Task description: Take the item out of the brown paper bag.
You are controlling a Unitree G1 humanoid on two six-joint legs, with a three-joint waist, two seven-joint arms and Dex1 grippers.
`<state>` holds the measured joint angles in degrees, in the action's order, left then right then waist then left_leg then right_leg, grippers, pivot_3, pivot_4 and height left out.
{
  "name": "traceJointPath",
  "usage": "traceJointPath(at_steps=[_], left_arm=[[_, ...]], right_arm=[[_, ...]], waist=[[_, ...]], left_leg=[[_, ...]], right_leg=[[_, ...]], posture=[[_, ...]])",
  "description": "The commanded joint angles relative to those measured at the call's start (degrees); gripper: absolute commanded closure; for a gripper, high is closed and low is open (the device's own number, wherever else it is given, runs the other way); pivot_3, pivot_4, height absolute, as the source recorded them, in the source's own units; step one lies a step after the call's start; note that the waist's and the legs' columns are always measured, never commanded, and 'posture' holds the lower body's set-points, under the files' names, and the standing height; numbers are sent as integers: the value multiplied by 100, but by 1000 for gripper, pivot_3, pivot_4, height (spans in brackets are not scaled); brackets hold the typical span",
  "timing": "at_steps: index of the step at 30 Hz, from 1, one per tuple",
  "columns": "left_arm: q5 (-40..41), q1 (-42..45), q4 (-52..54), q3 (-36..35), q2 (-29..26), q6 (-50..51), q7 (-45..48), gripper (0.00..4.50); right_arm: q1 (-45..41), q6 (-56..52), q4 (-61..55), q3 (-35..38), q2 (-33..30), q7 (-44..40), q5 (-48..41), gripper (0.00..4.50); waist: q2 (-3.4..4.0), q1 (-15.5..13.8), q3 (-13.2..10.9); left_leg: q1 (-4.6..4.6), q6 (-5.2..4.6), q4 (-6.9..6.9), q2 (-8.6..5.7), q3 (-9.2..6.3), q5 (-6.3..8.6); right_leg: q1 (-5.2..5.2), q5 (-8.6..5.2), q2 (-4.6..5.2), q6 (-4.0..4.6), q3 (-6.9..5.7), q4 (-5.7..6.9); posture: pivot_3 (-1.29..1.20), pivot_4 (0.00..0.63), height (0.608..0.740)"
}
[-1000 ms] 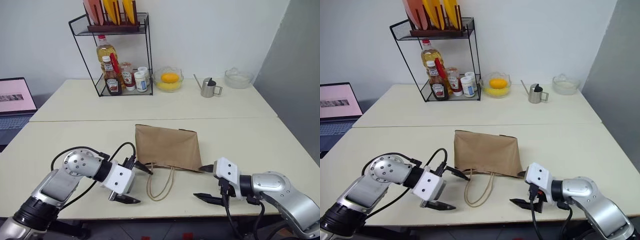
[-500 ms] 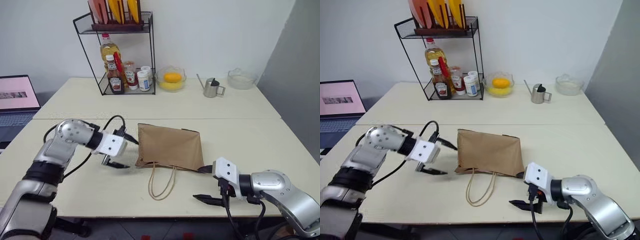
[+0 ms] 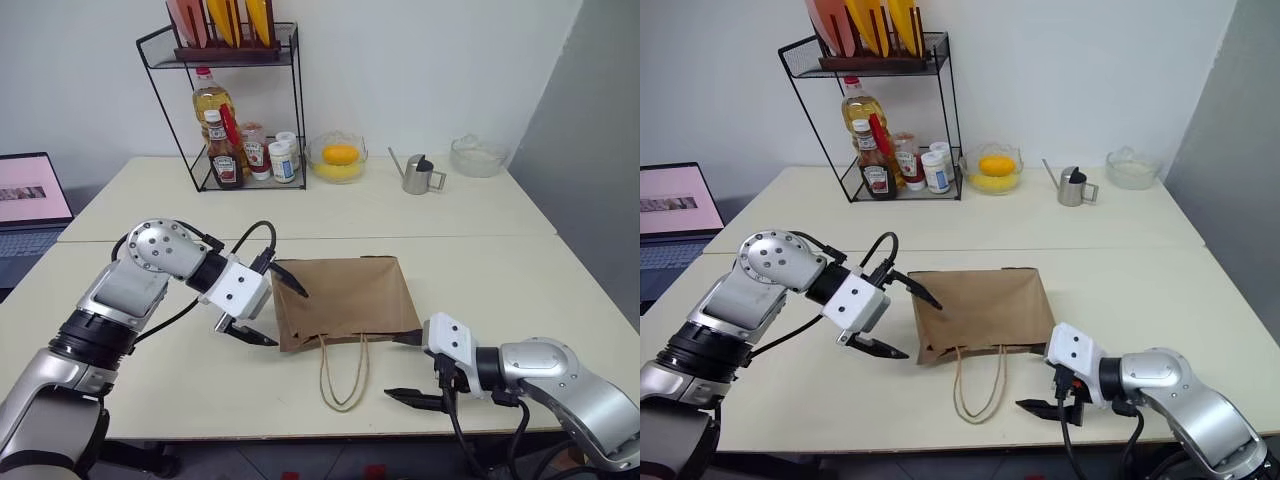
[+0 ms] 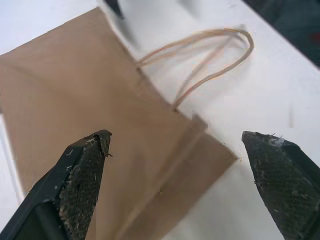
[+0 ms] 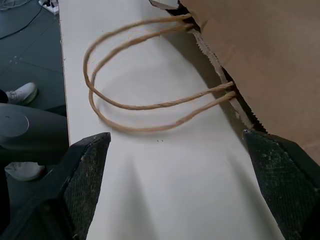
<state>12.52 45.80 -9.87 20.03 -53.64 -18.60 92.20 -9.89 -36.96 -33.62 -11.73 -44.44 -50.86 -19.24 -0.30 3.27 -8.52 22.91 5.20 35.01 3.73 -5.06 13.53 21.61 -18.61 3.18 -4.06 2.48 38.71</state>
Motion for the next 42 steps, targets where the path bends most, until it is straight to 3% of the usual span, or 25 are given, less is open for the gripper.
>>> traceJointPath(at_steps=[1,9,14,18,20,25,29,33,38,42], left_arm=[[-112,313,-420,1,14,-341,30,0],[-9,640,-340,415,701,-587,30,0],[106,845,-387,1140,586,-1256,30,0],[-53,1230,-1121,1777,480,-1990,30,0],[-18,1564,-1589,1843,724,-2181,30,0],[399,2050,-2064,1752,1233,-1456,30,0],[909,1994,-1465,1663,1421,-300,30,0],[1131,1574,-508,1786,1154,87,30,0],[1061,1021,210,1890,802,-75,30,0],[829,776,200,1898,796,-495,30,0]], right_arm=[[32,8,-246,34,14,28,-71,38],[-31,127,-107,-142,16,-82,-9,38],[-18,176,-48,-141,-22,-98,4,38],[116,210,-93,-162,-43,-61,34,38],[157,196,-139,-150,-54,-43,26,38],[249,188,-178,-87,-67,16,30,38],[302,183,-211,-94,-51,74,39,38],[310,176,-201,-100,-17,154,39,38],[308,175,-163,-110,28,236,45,38],[311,176,-153,-150,59,294,45,38]], waist=[[-1,-4,0],[-2,-14,-1],[-4,-4,-3],[-4,-2,-3],[-8,-6,-5],[-29,-48,-18],[-30,0,-19],[-29,52,-20],[-29,55,-21],[-30,7,-21]], left_leg=[[0,0,0,0,0,0],[0,0,4,0,0,0],[-1,-1,6,0,-1,0],[-5,-2,7,0,-2,1],[-3,-2,7,-1,-2,1],[1,-4,15,-1,-3,2],[-1,-14,17,0,-3,8],[-4,-16,18,0,-4,9],[-8,-18,21,0,-6,10],[-8,-19,21,-1,-6,11]], right_leg=[[0,0,0,0,0,0],[-6,0,0,0,-2,-4],[-6,0,0,0,-2,-3],[-7,-3,-1,3,-2,2],[-8,-3,0,3,-2,0],[-15,-4,0,2,-6,-7],[-16,-8,0,-1,-6,-4],[-16,-18,0,2,-3,0],[-17,-36,0,10,-7,19],[-20,-36,0,10,-7,18]], posture=[[0,150,740],[0,150,740],[0,150,740],[0,150,740],[0,150,740],[0,150,740],[0,150,740],[0,150,740],[0,150,740],[0,150,740]])
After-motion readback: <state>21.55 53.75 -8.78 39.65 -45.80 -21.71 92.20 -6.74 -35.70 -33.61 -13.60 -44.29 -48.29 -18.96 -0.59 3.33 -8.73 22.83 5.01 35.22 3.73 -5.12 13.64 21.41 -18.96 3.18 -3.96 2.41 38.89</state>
